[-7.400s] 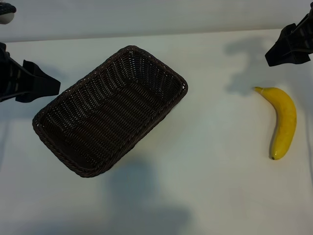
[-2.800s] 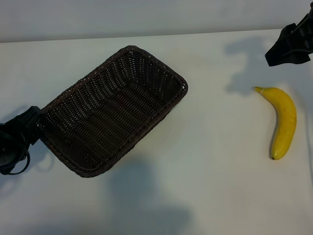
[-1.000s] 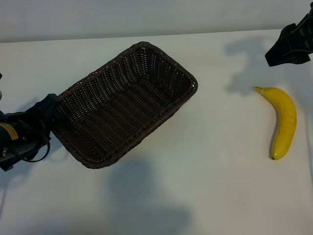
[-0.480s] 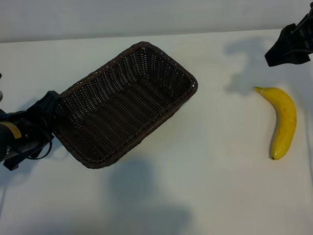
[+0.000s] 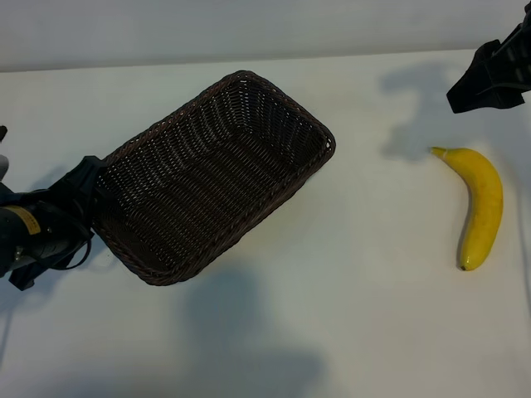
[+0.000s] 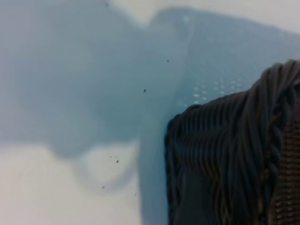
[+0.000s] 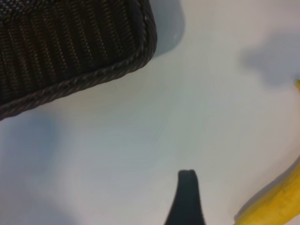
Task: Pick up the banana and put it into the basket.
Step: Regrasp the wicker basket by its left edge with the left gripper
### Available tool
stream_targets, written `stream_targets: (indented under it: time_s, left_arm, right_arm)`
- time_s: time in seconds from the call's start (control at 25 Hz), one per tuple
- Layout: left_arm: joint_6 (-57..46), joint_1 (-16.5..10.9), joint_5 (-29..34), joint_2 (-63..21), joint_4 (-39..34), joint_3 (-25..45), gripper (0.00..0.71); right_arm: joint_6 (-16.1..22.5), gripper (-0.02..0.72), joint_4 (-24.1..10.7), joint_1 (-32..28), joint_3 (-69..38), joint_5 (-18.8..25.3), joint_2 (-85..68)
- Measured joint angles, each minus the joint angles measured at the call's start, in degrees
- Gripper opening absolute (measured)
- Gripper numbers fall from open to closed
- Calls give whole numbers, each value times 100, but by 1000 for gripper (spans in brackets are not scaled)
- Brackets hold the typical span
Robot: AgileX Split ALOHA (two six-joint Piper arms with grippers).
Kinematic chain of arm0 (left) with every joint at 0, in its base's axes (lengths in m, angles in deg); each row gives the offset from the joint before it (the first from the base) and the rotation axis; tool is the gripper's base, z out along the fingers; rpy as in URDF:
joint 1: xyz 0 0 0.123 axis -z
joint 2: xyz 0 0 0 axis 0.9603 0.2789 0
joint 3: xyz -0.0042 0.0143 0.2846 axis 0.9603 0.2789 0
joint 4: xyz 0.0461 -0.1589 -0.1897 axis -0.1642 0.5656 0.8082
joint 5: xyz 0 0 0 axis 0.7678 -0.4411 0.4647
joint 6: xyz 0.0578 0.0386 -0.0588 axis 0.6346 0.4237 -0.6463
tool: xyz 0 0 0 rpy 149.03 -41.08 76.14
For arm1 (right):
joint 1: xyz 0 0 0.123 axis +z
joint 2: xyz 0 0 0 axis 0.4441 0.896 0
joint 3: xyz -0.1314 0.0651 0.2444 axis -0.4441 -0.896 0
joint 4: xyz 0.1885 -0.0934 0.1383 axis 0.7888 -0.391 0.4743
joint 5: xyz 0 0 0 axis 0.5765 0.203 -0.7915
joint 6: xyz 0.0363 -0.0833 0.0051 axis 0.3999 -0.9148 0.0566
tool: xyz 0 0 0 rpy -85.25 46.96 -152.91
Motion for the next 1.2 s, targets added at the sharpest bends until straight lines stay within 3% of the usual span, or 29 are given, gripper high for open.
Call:
stream_targets:
  time_s: [0.28,0.96,1.08,1.2]
  left_arm:
    - [0,0,303,253,42,-447,572]
    - [89,59,481,905,155,-473,554]
    - [89,59,493,906,174,-473,420]
    - [136,59,418,906,131,-480,165]
  right_arm:
    - [-6,594,0,0,0,6,0]
    - [-71,594,0,0,0,6,0]
    - [-71,594,0,0,0,6,0]
    - [-71,594,0,0,0,6,0]
